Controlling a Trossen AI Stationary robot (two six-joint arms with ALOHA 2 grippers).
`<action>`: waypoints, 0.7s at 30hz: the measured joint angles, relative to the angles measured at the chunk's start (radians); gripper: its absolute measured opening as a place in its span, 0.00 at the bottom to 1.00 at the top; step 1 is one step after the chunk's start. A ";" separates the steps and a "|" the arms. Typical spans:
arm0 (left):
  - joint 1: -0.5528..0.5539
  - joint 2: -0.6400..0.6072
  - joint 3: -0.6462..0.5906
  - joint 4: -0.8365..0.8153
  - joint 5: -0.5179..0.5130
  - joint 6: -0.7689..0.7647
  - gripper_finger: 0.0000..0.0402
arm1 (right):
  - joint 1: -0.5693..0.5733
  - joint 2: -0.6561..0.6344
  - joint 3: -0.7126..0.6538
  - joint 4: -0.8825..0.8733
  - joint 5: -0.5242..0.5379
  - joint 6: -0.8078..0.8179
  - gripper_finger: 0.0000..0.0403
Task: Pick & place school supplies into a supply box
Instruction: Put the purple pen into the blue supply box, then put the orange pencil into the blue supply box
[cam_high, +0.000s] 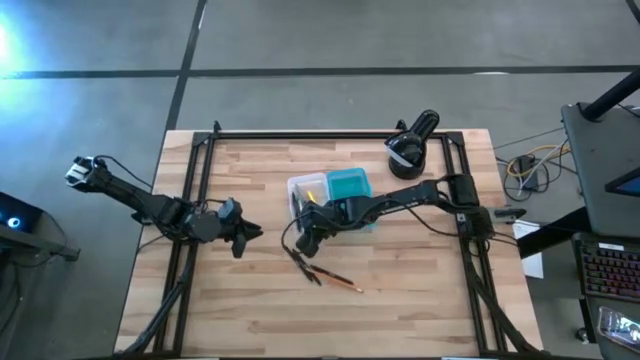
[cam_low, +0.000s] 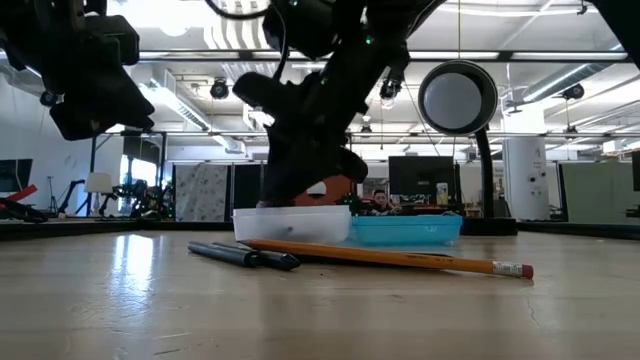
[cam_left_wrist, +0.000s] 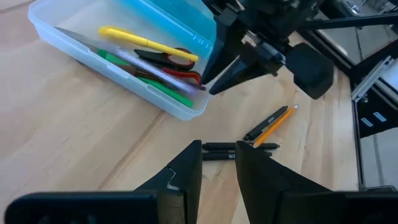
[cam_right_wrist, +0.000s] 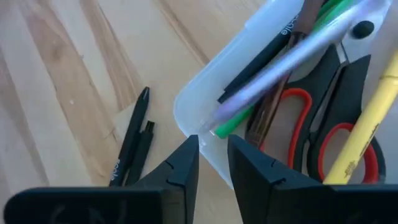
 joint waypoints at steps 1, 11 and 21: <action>0.000 0.003 0.000 0.001 0.000 0.000 0.20 | -0.004 0.003 0.000 0.001 0.000 0.001 0.19; 0.000 0.018 0.000 0.001 0.000 -0.007 0.20 | -0.039 -0.023 0.000 -0.008 0.061 0.000 0.19; 0.000 0.018 0.000 0.002 0.000 0.025 0.20 | 0.155 -0.214 0.002 -0.294 0.054 -0.165 0.21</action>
